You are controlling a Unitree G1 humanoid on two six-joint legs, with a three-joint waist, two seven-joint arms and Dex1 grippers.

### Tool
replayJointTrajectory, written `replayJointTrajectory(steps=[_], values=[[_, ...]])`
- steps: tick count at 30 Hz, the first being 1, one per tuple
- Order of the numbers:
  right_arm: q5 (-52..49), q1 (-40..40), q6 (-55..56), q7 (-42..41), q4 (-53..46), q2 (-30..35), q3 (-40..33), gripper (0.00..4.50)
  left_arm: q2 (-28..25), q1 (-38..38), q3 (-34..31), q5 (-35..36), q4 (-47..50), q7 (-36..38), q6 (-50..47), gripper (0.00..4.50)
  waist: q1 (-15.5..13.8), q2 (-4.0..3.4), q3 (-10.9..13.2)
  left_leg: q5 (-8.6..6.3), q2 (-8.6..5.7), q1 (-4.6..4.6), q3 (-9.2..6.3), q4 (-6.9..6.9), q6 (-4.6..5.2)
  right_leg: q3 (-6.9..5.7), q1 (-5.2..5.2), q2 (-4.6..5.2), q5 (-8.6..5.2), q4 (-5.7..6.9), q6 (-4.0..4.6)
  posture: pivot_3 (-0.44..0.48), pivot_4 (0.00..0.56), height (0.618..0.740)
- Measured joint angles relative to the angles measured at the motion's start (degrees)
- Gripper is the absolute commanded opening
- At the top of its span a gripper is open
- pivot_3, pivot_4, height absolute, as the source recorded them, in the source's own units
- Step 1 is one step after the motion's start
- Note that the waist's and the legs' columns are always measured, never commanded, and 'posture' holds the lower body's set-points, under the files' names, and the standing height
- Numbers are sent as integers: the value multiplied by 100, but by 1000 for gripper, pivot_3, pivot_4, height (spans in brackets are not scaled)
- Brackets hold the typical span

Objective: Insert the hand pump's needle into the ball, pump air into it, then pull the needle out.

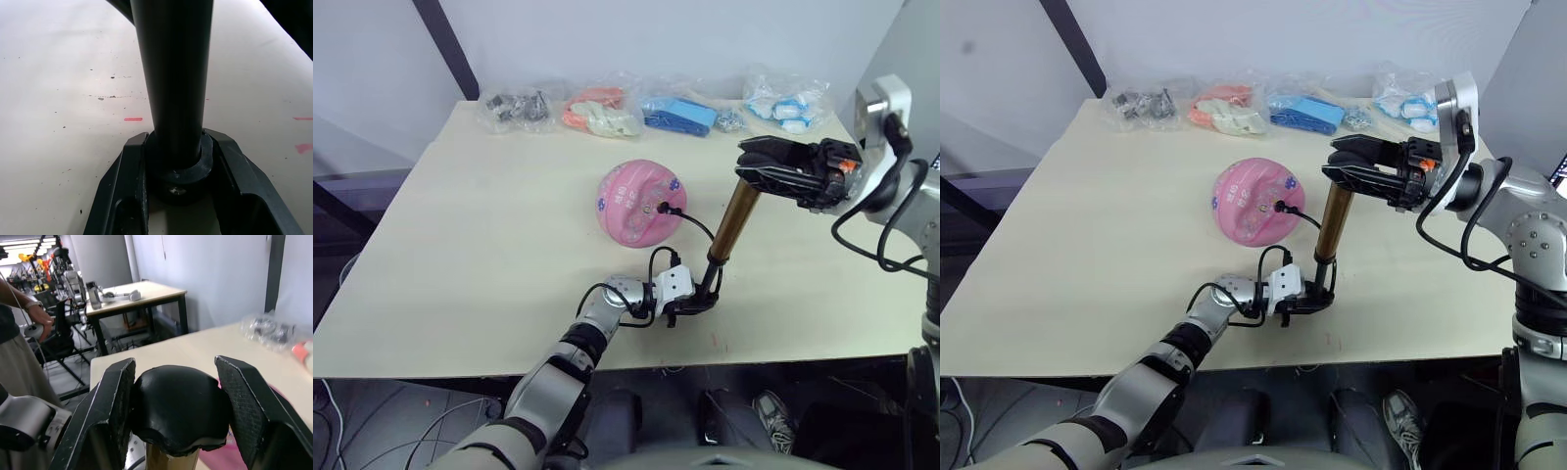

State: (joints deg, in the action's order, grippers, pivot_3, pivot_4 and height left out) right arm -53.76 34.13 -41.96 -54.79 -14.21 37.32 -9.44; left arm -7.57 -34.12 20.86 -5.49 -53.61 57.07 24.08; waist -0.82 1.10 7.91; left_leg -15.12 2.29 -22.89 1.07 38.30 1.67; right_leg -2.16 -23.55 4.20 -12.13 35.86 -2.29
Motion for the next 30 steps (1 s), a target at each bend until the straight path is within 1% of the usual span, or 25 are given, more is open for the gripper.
replayJointTrajectory(steps=[1, 4, 6, 11, 19, 30], values=[[100, -159, 159, -29, -73, -63, 27, 2092, -7, 0, -5, 0, -1, -16, 0, 1122, 2, 3, -2, 0, 1, 4, 0, 1, 0, 0, 3, -1, -1, 0, -2, 0, 150, 740], [212, -285, 321, -39, -106, -139, 95, 2092, -25, 0, -5, 0, -10, -44, 0, 1122, 8, 3, -6, 0, 1, 10, -1, 2, 0, 2, 4, 0, -6, 1, -14, 0, 150, 740], [606, -660, 746, -55, -189, -325, 408, 2092, -27, 10, -4, 0, -18, -54, 0, 1122, 8, 19, -38, 0, 4, 14, -2, 0, 0, 1, 7, -4, -9, 1, -16, 0, 150, 740], [1064, -1192, 1120, -84, -231, -557, 773, 2092, -32, 51, -4, 0, -22, -59, 0, 1122, 11, 32, -75, 0, 5, 16, -4, -1, 0, 1, 7, -4, -1, 1, -1, 0, 150, 740], [1505, -1555, 1212, -33, -117, -794, 1052, 2092, -37, 48, -5, 0, -46, -52, 0, 1122, 12, 30, -93, 0, 6, 18, -12, -8, 0, 1, 6, -5, -2, 1, 1, 0, 150, 740], [1926, -1805, 1301, -63, 104, -813, 1251, 2092, -35, 51, -4, 0, -48, -58, 0, 1122, 11, 30, -97, 0, 6, 19, -13, -8, -1, 0, 6, -5, -8, 0, -8, 0, 150, 740]])
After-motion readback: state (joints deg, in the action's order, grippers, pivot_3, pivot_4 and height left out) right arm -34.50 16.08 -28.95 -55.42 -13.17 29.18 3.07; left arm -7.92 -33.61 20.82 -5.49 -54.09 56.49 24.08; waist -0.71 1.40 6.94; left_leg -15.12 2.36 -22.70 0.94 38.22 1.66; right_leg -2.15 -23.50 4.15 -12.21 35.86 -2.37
